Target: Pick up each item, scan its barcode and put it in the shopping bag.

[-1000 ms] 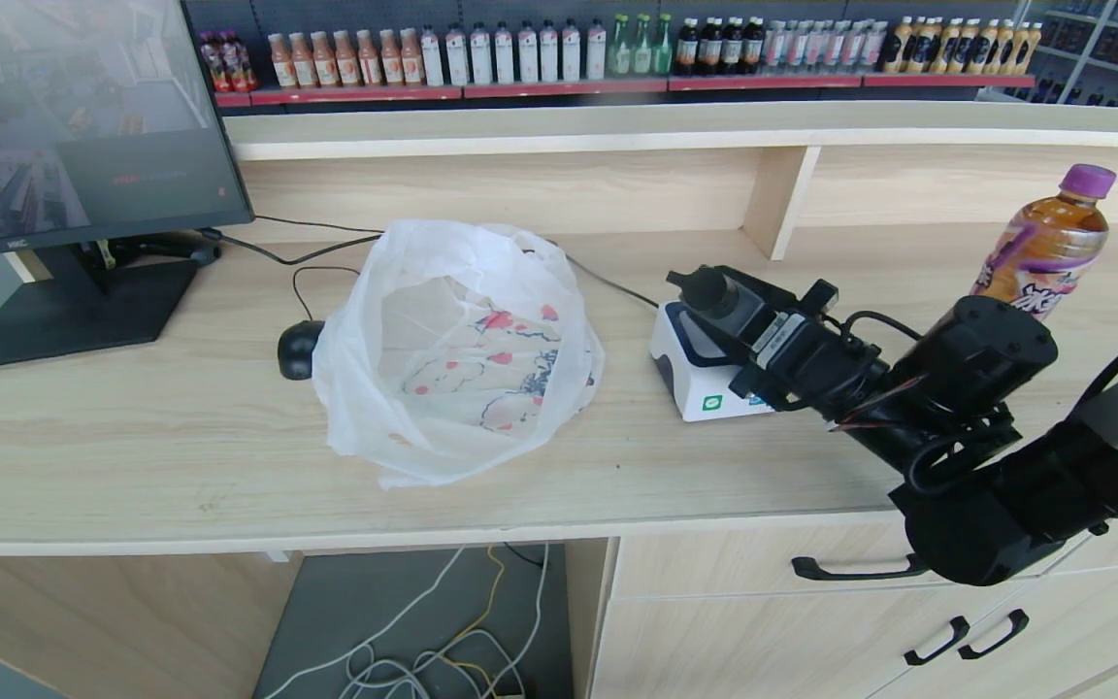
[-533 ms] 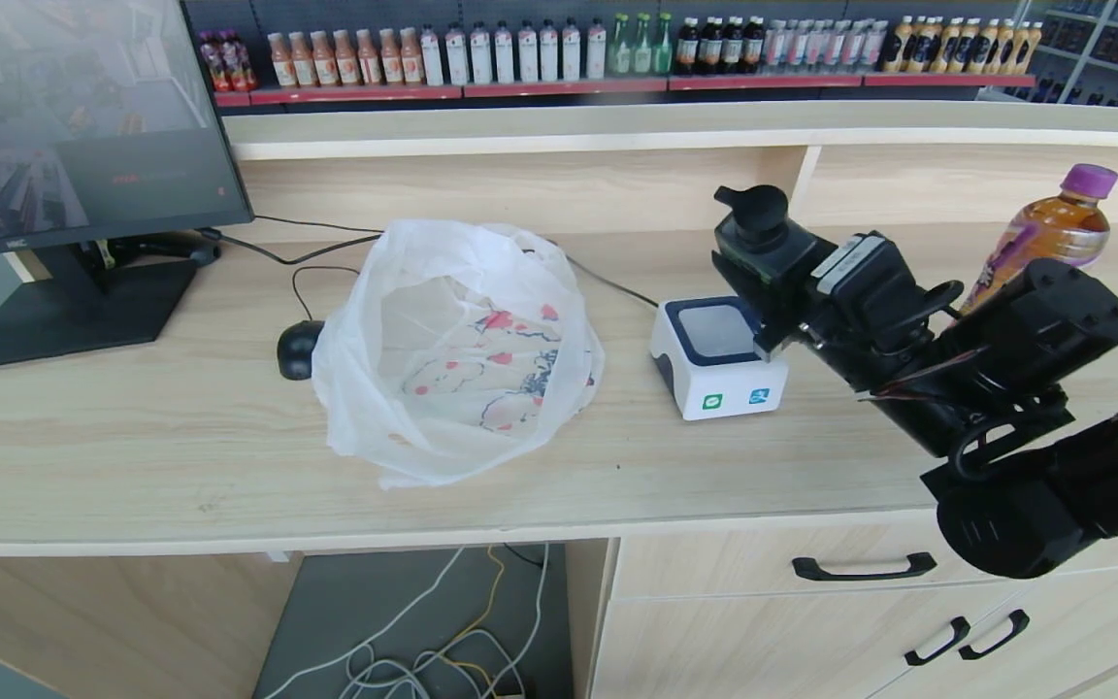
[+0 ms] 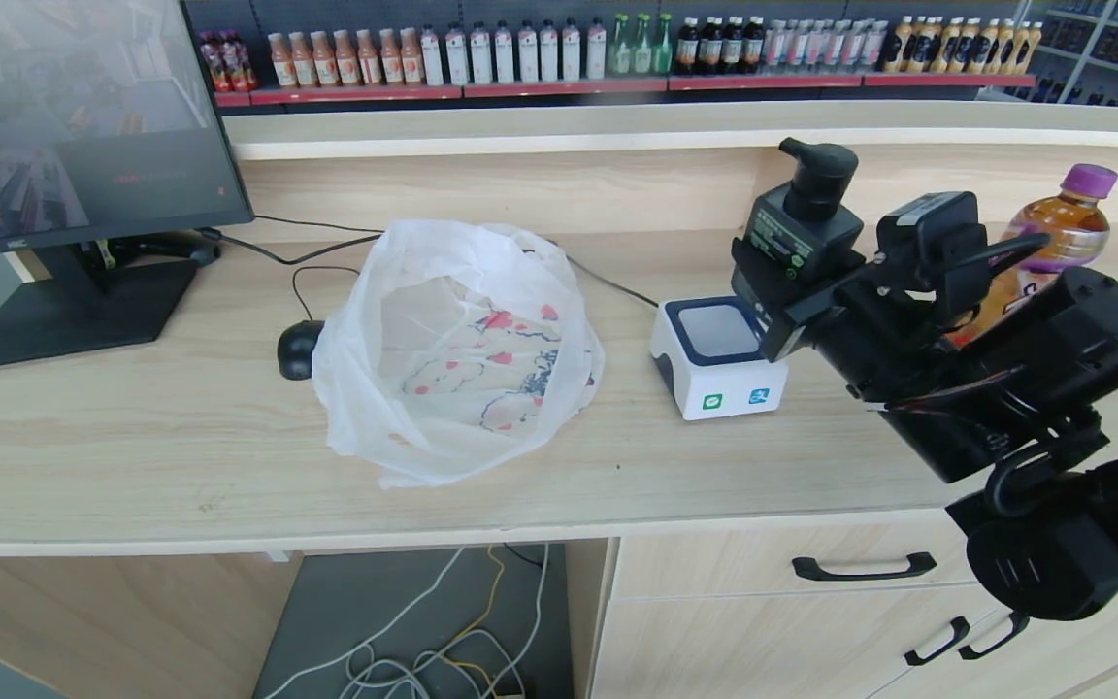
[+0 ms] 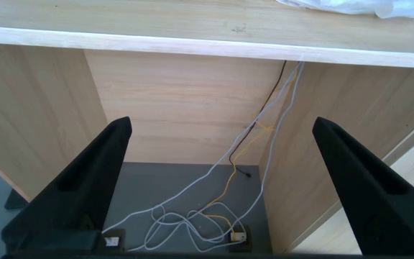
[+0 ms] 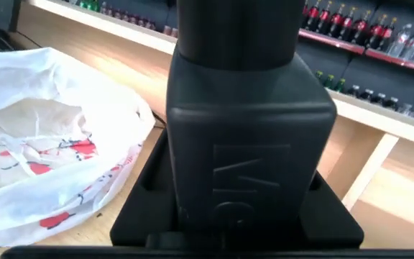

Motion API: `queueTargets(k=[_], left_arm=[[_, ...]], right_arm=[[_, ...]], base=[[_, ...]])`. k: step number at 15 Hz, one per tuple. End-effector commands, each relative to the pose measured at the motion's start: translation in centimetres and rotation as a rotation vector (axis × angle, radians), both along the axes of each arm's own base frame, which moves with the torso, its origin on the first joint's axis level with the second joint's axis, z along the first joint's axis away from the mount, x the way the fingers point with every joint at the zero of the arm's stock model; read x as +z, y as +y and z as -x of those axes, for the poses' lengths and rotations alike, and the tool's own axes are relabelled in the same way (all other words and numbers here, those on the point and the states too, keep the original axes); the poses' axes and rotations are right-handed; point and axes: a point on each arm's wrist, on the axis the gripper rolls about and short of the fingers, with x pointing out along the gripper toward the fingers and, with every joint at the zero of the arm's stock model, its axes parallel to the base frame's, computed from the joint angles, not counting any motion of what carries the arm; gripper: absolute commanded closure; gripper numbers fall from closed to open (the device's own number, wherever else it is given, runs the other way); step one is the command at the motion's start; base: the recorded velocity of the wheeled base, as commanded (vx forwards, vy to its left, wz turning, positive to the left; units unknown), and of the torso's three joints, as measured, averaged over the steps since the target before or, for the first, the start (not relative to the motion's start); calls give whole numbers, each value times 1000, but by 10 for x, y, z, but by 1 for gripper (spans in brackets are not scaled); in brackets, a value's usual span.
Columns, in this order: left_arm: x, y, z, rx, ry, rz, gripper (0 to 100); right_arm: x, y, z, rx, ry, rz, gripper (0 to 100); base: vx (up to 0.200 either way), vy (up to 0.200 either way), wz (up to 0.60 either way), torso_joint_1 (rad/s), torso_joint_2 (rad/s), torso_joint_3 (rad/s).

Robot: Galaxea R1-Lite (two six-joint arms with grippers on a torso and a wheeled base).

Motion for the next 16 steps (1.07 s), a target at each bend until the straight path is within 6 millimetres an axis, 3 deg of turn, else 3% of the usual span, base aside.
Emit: queueTargets(k=[1, 4, 10, 16], left_arm=[[0, 0, 0, 0, 0, -2, 0], [0, 0, 0, 0, -2, -2, 0], [0, 0, 0, 0, 0, -6, 0], [0, 0, 0, 0, 0, -3, 0]], right_arm=[[-3, -2, 10, 0, 57, -64, 100], [-9, -6, 24, 5, 138, -145, 100], [-7, -4, 20, 32, 157, -207, 100], [-3, -13, 22, 21, 153, -230, 100]], base=[[0, 0, 0, 0, 0, 0], [0, 0, 0, 0, 0, 0], [0, 0, 0, 0, 0, 0], [0, 200, 0, -1, 7, 2]])
